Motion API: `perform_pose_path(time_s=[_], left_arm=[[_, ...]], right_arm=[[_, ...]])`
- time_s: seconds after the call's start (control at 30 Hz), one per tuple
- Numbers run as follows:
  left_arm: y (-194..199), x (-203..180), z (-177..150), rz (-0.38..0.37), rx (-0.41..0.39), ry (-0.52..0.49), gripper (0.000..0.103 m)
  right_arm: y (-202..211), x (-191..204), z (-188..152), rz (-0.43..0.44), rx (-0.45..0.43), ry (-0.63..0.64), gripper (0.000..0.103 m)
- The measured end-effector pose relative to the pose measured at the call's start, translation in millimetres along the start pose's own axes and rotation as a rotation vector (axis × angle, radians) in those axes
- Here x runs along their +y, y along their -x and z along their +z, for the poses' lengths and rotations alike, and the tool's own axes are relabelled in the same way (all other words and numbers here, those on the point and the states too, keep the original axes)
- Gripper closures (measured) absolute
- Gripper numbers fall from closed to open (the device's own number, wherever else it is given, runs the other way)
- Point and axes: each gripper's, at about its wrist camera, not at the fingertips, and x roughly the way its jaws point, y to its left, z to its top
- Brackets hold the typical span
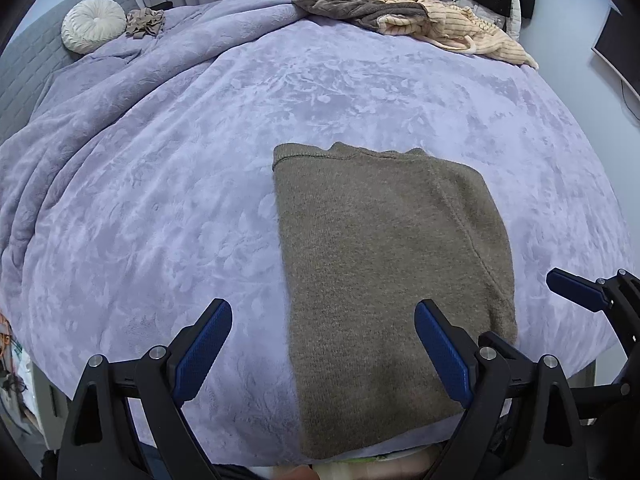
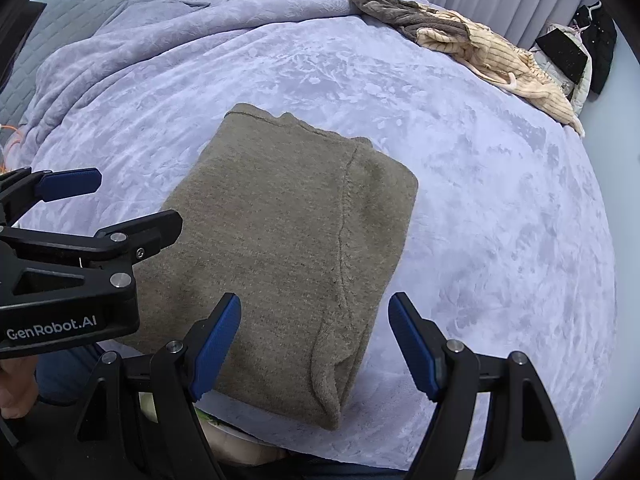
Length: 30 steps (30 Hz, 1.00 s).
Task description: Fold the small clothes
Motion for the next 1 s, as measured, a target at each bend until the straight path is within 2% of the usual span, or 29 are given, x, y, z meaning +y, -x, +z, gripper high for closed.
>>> perform_pose_path(time_s=[0.63, 1.0], left_arm=[[-13.1, -0.4, 9.6, 0.002, 0.022, -0.008, 0.010], [-16.0, 12.1, 10.0, -0.015, 0.016, 0.003, 0.010]], right_arm=[[-12.2, -4.8, 12.8, -0.008, 0.035, -0.008, 0.024], [-13.6, -1.2, 18.1, -0.034, 0.050, 0.000, 0.024]])
